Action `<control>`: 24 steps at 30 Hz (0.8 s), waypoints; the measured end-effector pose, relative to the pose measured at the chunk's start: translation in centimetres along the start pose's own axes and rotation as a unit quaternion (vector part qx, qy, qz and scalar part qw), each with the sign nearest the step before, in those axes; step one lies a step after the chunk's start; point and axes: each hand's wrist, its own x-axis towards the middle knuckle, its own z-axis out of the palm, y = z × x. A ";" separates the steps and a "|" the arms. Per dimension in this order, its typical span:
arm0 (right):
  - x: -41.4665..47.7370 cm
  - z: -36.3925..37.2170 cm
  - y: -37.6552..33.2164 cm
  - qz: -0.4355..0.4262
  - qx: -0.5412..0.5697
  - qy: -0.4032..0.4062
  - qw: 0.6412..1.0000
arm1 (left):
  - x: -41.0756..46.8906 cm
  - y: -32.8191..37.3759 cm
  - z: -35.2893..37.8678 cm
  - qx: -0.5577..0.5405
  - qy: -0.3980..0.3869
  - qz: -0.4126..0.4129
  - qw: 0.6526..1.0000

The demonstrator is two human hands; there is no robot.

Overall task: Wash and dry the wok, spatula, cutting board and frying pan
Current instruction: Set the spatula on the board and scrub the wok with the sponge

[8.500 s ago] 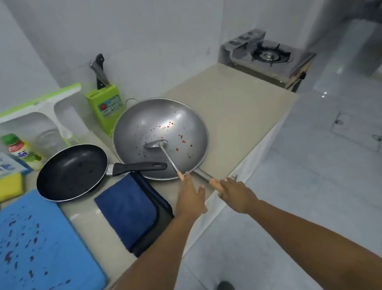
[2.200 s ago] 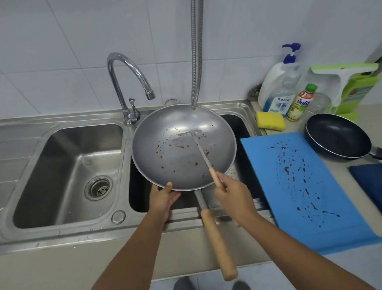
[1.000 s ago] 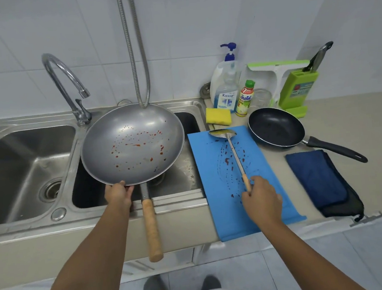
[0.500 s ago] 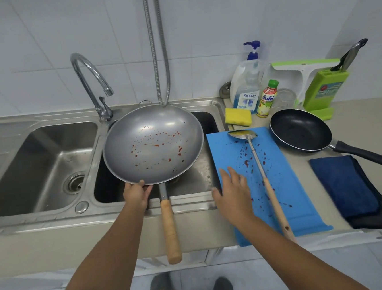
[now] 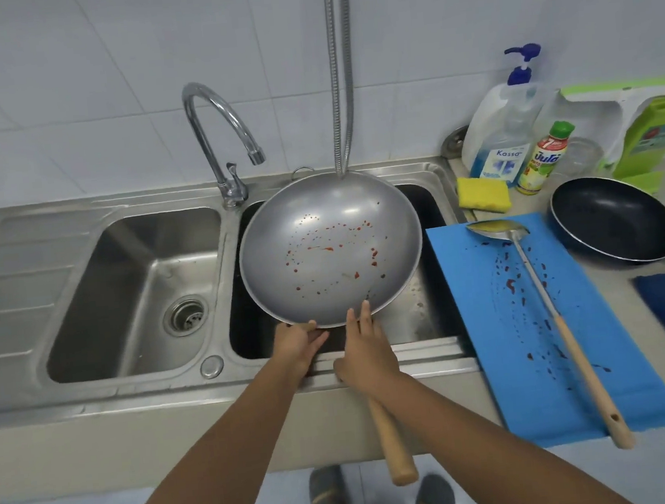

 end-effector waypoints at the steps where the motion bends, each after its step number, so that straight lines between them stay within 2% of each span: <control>1: 0.5 0.6 -1.0 0.009 -0.007 0.000 1.000 | 0.8 1.0 -1.1 0.020 -0.018 -0.016 1.000; 3: 0.9 0.9 -1.7 0.025 -0.006 0.008 1.000 | 1.8 2.3 -2.5 0.055 -0.022 -0.040 0.997; 6: 0.9 0.7 -0.9 0.022 -0.025 0.012 0.999 | 2.6 3.7 -3.4 0.091 0.029 -0.021 0.995; 9: 0.9 0.9 -0.3 0.012 -0.066 0.030 0.997 | 3.5 5.5 -3.6 0.151 0.099 0.069 0.981; 11: 1.0 1.1 -0.6 0.017 -0.083 0.042 0.995 | 4.3 7.2 -3.1 0.214 0.132 0.142 0.957; 13: 0.9 1.1 -0.7 0.028 -0.098 0.042 0.994 | 5.4 8.6 -2.5 0.323 0.157 0.219 0.907; 15: 0.8 1.0 -1.0 0.036 -0.112 0.044 0.992 | 6.7 9.9 -1.8 0.430 0.144 0.277 0.847; 19: 0.7 1.0 -1.3 0.041 -0.116 0.048 0.991 | 9.9 13.1 -0.9 0.611 0.097 0.400 0.676; 21: 0.7 1.0 -1.3 0.043 -0.118 0.045 0.991 | 11.4 14.7 -0.7 0.672 0.095 0.414 0.606; 24: 0.8 1.0 -1.0 0.048 -0.117 0.039 0.991 | 13.2 16.9 -0.3 0.728 0.112 0.407 0.540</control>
